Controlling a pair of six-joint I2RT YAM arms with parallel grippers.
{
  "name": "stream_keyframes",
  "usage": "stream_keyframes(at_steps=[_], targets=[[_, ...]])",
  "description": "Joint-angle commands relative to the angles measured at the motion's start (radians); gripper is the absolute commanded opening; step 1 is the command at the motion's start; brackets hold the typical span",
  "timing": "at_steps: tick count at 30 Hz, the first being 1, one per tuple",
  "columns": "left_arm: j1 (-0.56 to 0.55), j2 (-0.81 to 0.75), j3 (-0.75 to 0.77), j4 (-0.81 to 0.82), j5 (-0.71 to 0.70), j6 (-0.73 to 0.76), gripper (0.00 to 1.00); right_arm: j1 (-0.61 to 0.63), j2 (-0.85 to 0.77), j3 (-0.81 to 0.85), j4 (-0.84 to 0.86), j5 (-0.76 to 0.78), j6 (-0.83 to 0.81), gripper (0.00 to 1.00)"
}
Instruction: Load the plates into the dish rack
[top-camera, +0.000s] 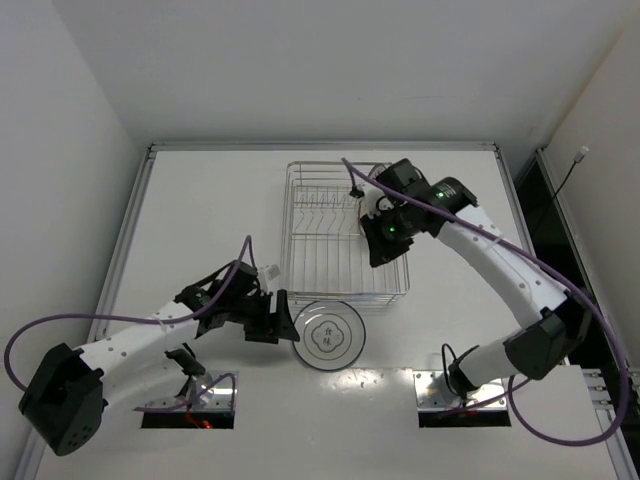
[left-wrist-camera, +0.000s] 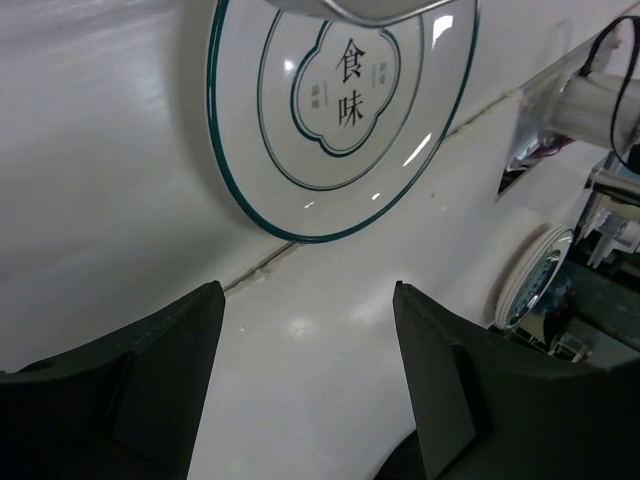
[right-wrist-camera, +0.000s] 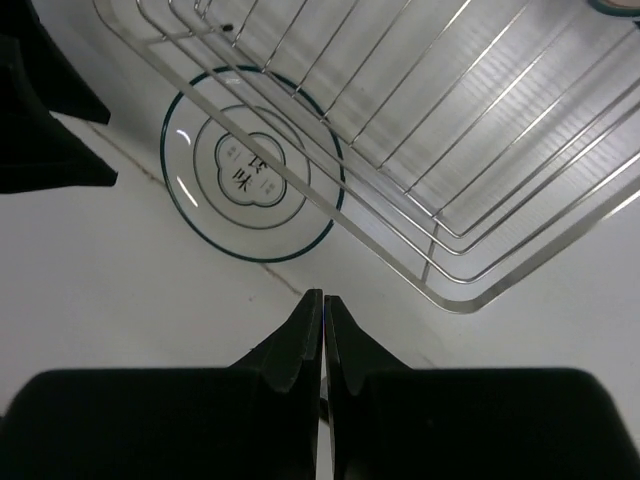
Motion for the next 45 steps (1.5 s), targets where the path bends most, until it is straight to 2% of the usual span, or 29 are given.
stream_keyframes(at_steps=[1, 5, 9, 16, 22, 27, 33, 35, 36, 38, 45], targets=[[-0.031, 0.011, 0.001, 0.053, -0.022, -0.007, 0.65, 0.077, 0.069, 0.098, -0.080, 0.037, -0.052, 0.01], [-0.031, -0.024, -0.008, 0.053, -0.079, -0.033, 0.65, 0.138, 0.142, 0.170, -0.172, 0.046, -0.061, 0.01], [-0.031, -0.106, 0.059, -0.040, -0.170, -0.073, 0.65, 0.183, 0.204, 0.239, -0.213, 0.037, -0.072, 0.01], [-0.031, -0.268, 0.223, -0.238, -0.380, -0.134, 0.77, 0.194, 0.311, 0.273, -0.222, -0.015, -0.050, 0.01], [-0.031, -0.303, 0.270, -0.272, -0.400, -0.174, 0.80, 0.204, 0.355, 0.273, -0.224, -0.015, -0.062, 0.01], [-0.031, -0.283, 0.282, -0.260, -0.418, -0.165, 0.82, 0.204, 0.343, 0.192, -0.213, -0.047, -0.072, 0.00], [-0.031, -0.243, 0.348, -0.197, -0.481, -0.133, 0.84, 0.174, 0.371, 0.186, -0.201, -0.077, -0.091, 0.02], [-0.031, -0.233, 0.377, -0.197, -0.503, -0.120, 0.86, 0.174, 0.383, 0.218, -0.201, -0.032, -0.092, 0.01], [-0.031, -0.222, 0.386, -0.197, -0.512, -0.105, 0.87, 0.174, 0.392, 0.218, -0.201, 0.056, -0.092, 0.00], [-0.031, -0.207, 0.409, -0.197, -0.524, -0.076, 0.87, 0.174, 0.392, 0.171, -0.192, 0.133, -0.078, 0.00], [-0.031, -0.183, 0.409, -0.206, -0.533, -0.048, 0.87, 0.192, 0.365, -0.052, -0.078, 0.089, -0.087, 0.00]])
